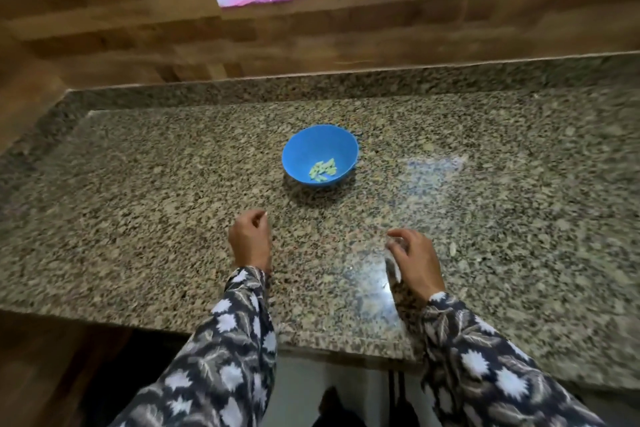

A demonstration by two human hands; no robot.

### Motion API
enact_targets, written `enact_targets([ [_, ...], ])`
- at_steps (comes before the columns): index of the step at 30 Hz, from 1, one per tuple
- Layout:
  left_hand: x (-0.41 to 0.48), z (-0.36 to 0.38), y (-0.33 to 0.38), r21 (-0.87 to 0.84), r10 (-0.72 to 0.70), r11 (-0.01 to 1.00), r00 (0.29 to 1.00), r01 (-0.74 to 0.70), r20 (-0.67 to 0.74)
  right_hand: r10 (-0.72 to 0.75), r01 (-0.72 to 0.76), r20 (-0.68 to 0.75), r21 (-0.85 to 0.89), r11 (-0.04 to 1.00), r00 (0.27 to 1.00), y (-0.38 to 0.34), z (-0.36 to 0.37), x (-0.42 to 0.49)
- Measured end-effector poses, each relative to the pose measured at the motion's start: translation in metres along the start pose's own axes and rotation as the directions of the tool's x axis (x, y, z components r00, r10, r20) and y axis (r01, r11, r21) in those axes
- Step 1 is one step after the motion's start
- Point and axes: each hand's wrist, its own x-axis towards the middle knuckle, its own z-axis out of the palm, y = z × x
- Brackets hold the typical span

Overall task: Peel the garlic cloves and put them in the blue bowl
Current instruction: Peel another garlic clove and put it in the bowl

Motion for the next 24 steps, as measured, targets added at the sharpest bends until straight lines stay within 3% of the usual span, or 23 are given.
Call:
enact_targets([
  [2, 0.009, 0.001, 0.041, -0.129, 0.122, 0.984, 0.993, -0.122, -0.009, -0.007, 0.007, -0.024, 0.019, 1.000, 1.000, 0.001, -0.004, 0.006],
  [4, 0.022, 0.009, 0.075, -0.166, 0.231, 0.962, 0.969, -0.216, 0.082, 0.010, -0.011, -0.058, -0.021, 1.000, 0.998, 0.002, -0.009, 0.013],
  [8, 0.051, 0.038, 0.090, -0.115, 0.199, 0.978, 0.952, -0.176, 0.232, 0.065, -0.091, -0.204, -0.118, 0.989, 0.977, 0.012, -0.021, 0.014],
  [11, 0.057, 0.045, 0.090, -0.151, 0.157, 0.980, 0.973, -0.131, 0.169, 0.221, -0.255, -0.298, -0.079, 0.964, 0.929, 0.030, -0.036, 0.008],
  [15, 0.023, 0.048, 0.104, -0.263, 0.297, 0.921, 0.955, -0.287, -0.002, 0.398, -0.376, -0.382, 0.135, 0.917, 0.834, 0.046, -0.055, -0.004],
  [16, 0.005, 0.055, 0.109, -0.290, 0.361, 0.895, 0.932, -0.339, 0.027, 0.425, -0.384, -0.399, 0.183, 0.905, 0.812, 0.049, -0.059, -0.008],
  [18, -0.039, 0.078, 0.118, -0.339, 0.492, 0.849, 0.840, -0.405, 0.230, 0.421, -0.372, -0.442, 0.196, 0.907, 0.792, 0.059, -0.064, -0.015],
  [21, -0.103, 0.118, 0.126, -0.372, 0.528, 0.849, 0.607, -0.375, 0.594, 0.400, -0.379, -0.451, 0.142, 0.915, 0.798, 0.077, -0.068, -0.023],
  [24, -0.134, 0.144, 0.131, -0.317, 0.576, 0.802, 0.513, -0.507, 0.637, 0.386, -0.359, -0.435, 0.147, 0.922, 0.813, 0.086, -0.068, -0.028],
])
